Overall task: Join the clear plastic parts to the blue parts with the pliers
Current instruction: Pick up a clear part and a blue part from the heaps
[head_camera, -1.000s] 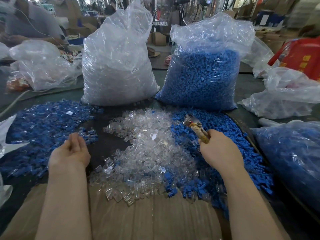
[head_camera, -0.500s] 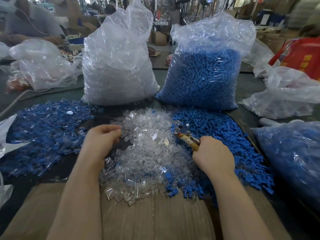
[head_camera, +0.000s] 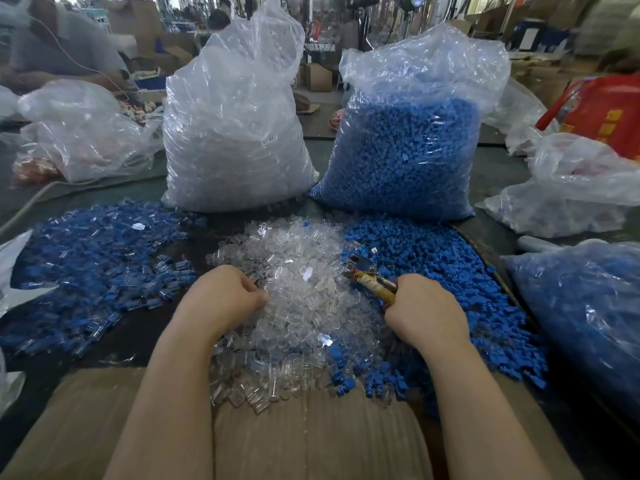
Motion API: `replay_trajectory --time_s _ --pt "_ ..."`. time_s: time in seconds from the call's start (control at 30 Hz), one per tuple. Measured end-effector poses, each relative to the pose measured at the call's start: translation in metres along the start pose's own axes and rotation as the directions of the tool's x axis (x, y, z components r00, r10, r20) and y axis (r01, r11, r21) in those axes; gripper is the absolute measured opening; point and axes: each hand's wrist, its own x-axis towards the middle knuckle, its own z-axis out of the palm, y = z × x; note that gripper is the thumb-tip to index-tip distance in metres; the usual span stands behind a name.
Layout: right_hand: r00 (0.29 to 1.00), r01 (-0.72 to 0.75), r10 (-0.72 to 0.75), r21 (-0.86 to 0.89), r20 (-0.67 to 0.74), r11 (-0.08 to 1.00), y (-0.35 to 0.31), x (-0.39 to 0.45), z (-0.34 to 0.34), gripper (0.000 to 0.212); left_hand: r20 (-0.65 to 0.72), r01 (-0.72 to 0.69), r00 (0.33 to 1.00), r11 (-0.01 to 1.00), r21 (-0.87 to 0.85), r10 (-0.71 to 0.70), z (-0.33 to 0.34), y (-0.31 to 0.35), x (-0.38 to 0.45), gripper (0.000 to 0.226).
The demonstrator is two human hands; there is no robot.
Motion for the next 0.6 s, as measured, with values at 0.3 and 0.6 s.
replay_trajectory --time_s 0.3,0.6 --pt "0.997 -0.031 0.034 0.047 -0.068 0.998 -0.002 -0.002 0.000 0.015 -0.262 -0.164 0.962 0.934 -0.318 0.079 0.004 0.011 -0.002 0.004" --pt "0.990 0.074 -0.022 0.371 -0.141 0.926 -0.001 0.006 0.000 0.013 -0.323 -0.291 0.919 0.942 -0.166 0.227 0.020 0.032 -0.004 0.014"
